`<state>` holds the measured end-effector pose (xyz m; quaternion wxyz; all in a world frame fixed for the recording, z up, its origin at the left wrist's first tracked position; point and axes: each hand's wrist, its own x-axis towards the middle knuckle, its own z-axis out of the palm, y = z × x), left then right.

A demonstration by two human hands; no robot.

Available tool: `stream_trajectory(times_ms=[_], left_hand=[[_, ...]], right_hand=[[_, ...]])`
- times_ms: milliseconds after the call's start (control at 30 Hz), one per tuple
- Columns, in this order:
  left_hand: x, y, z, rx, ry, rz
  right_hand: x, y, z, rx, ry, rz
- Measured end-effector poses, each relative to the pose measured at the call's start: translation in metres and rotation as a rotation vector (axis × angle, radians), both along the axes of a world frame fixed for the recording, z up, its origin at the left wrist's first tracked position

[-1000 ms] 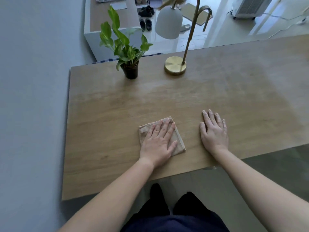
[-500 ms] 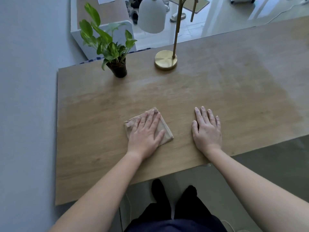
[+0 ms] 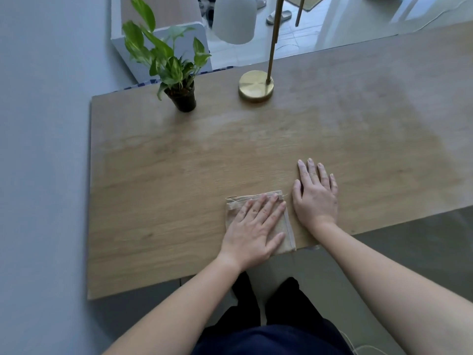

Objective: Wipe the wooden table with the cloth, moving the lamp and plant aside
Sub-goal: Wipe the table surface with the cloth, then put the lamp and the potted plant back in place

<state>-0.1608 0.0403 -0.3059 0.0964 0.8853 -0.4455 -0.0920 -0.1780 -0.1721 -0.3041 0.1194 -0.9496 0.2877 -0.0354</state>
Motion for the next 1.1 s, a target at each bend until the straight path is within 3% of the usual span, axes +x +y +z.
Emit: stream_trajectory(times_ms=[400, 567, 733, 933, 1100], left_hand=[[0.010, 0.003, 0.020, -0.283, 0.319, 0.125], [0.020, 0.010, 0.046, -0.491, 0.394, 0.363], [0.065, 0.003, 0.079, -0.621, 0.616, 0.551], [0.134, -0.020, 0.114, -0.761, 0.577, 0.686], [0.207, -0.050, 0.165, -0.891, 0.385, 0.714]], right_hand=[[-0.003, -0.002, 0.005, 0.075, 0.049, 0.029], [-0.006, -0.004, 0.016, 0.148, 0.061, 0.039], [0.009, -0.007, 0.030, 0.275, -0.031, -0.060], [0.045, -0.036, 0.050, 0.455, -0.178, -0.064], [0.115, -0.072, 0.078, 0.594, -0.212, 0.027]])
